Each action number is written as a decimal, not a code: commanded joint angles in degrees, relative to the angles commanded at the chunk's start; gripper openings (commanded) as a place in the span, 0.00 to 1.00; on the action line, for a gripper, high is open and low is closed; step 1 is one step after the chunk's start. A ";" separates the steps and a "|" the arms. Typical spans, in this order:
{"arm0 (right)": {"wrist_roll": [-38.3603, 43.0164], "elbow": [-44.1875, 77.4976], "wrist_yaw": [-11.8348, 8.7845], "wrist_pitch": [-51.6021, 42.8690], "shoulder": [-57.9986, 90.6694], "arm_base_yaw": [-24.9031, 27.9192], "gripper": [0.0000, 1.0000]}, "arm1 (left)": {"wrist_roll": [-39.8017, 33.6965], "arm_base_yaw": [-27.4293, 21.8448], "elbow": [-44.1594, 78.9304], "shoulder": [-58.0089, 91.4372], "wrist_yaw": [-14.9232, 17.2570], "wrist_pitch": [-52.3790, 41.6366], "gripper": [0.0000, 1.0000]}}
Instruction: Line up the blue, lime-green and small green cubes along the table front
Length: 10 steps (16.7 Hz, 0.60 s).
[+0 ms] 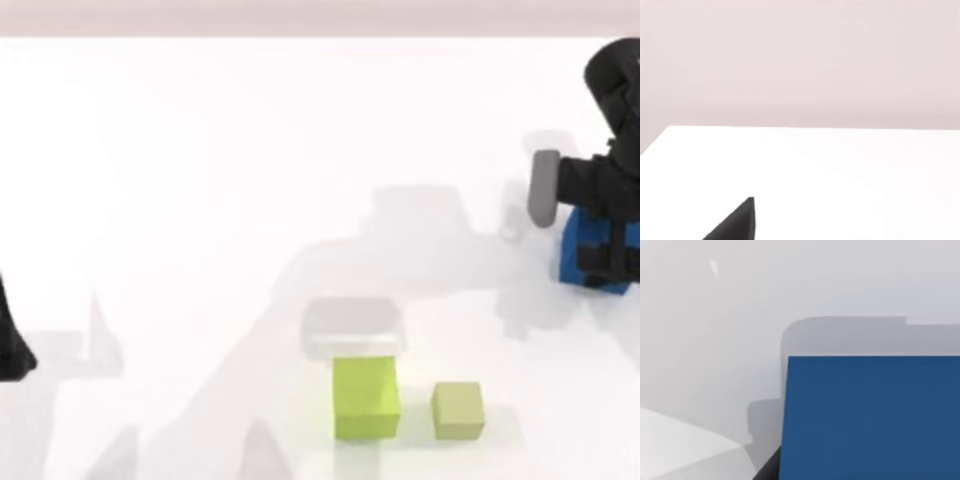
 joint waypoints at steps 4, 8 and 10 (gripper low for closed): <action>0.00 0.00 0.00 0.00 0.00 0.00 0.00 | 0.00 0.00 0.00 0.00 0.00 0.00 1.00; 0.00 0.00 0.00 0.00 0.00 0.00 0.00 | 0.00 0.00 0.00 0.00 0.00 0.00 1.00; 0.18 0.12 0.04 -0.65 -0.58 -0.13 0.00 | 0.00 0.00 0.00 0.00 0.00 0.00 1.00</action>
